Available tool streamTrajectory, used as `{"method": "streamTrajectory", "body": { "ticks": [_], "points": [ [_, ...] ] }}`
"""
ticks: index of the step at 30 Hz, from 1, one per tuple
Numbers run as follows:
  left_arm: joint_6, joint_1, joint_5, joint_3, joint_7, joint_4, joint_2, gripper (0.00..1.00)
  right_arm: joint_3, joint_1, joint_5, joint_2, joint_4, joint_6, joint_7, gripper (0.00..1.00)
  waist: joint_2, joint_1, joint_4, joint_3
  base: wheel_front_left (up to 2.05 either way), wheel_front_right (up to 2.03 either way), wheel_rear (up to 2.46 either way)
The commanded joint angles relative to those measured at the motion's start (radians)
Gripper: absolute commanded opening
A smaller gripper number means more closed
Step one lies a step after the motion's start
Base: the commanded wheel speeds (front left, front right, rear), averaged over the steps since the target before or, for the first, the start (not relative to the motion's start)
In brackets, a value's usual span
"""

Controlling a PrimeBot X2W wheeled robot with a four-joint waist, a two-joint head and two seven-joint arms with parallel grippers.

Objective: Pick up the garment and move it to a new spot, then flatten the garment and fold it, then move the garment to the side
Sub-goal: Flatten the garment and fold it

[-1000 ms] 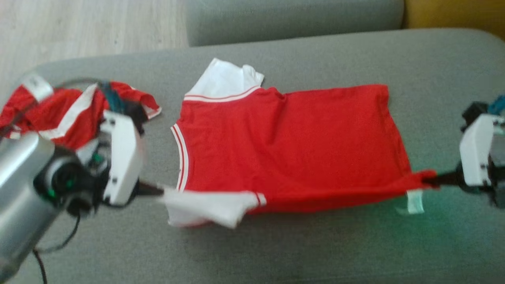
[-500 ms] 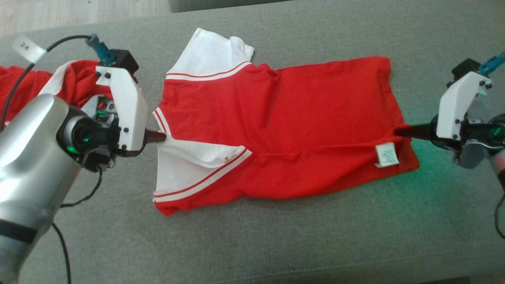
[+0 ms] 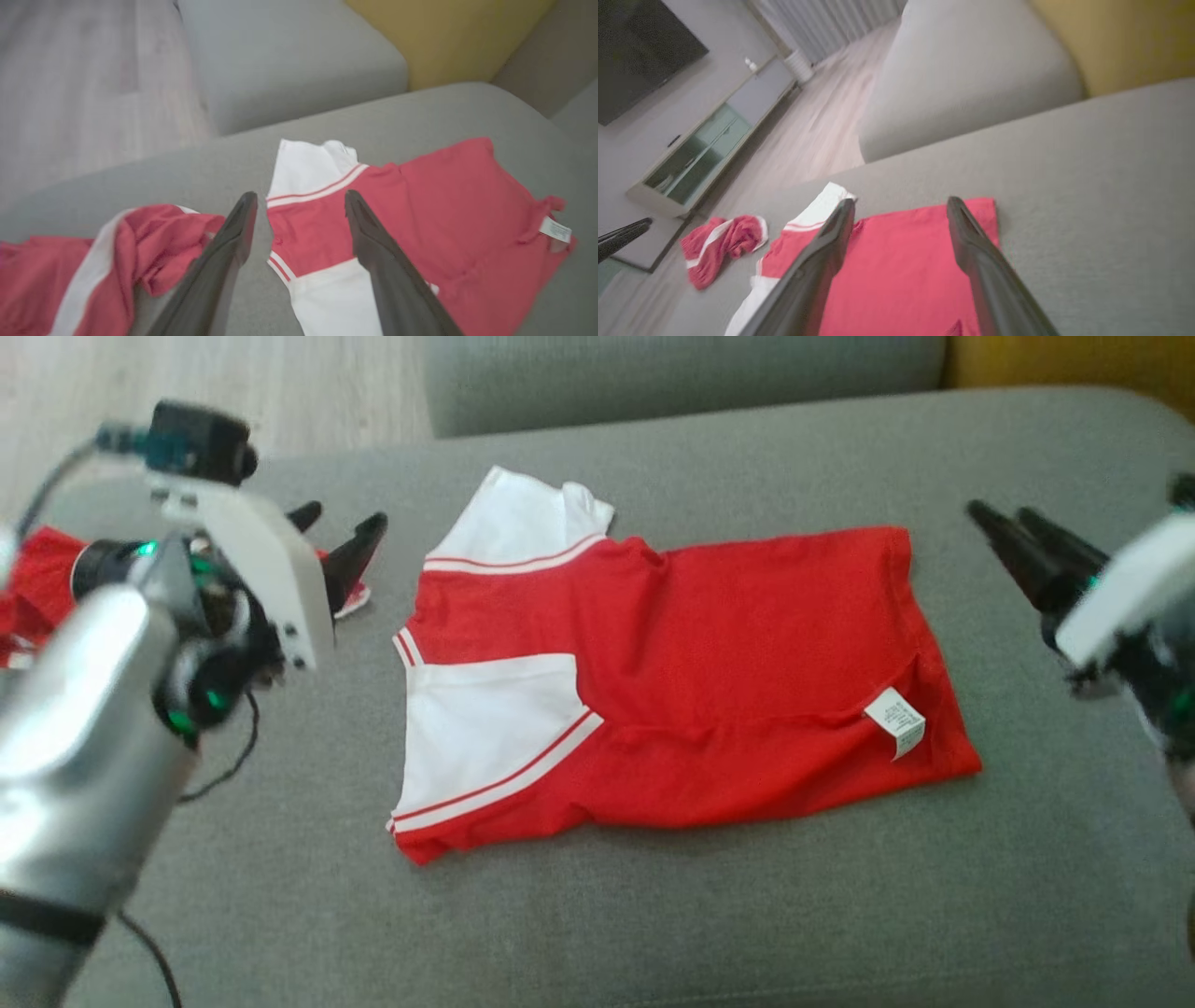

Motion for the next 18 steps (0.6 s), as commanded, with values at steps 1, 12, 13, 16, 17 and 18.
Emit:
{"method": "streamTrajectory", "body": {
  "ticks": [1, 12, 13, 16, 17, 18],
  "points": [
    [0.032, -0.005, 0.049, 0.047, -0.076, -0.049, 0.045, 1.0, -0.011, 0.029, -0.069, -0.042, -0.048, 0.008, -0.097, 1.0, 0.0, 0.0, 0.006, -0.026, 0.0, 0.0, 0.0],
    [0.337, 0.374, 0.175, 0.102, -0.518, -0.29, 0.023, 1.0, -0.261, 0.377, -0.412, 0.105, -0.073, 0.008, -0.496, 1.0, 0.0, 0.0, 0.025, -0.073, 0.0, 0.0, 0.0],
    [0.354, 0.407, 0.17, 0.107, -0.532, -0.299, 0.018, 1.0, -0.28, 0.404, -0.43, 0.127, -0.077, 0.008, -0.487, 1.0, 0.0, 0.0, 0.025, -0.072, 0.0, 0.0, 0.0],
    [0.389, 0.491, 0.16, 0.098, -0.548, -0.303, 0.004, 1.0, -0.327, 0.457, -0.49, 0.19, -0.075, 0.008, -0.442, 1.0, 0.0, 0.0, 0.023, -0.069, 0.0, 0.0, 0.0],
    [0.391, 0.511, 0.152, 0.091, -0.547, -0.3, -0.005, 1.0, -0.341, 0.464, -0.506, 0.211, -0.07, 0.008, -0.425, 1.0, 0.0, 0.0, 0.023, -0.066, 0.0, 0.0, 0.0],
    [0.392, 0.527, 0.148, 0.081, -0.542, -0.293, -0.013, 1.0, -0.353, 0.467, -0.531, 0.225, -0.061, 0.008, -0.405, 1.0, 0.0, 0.0, 0.022, -0.064, 0.0, 0.0, 0.0]
  ]
}}
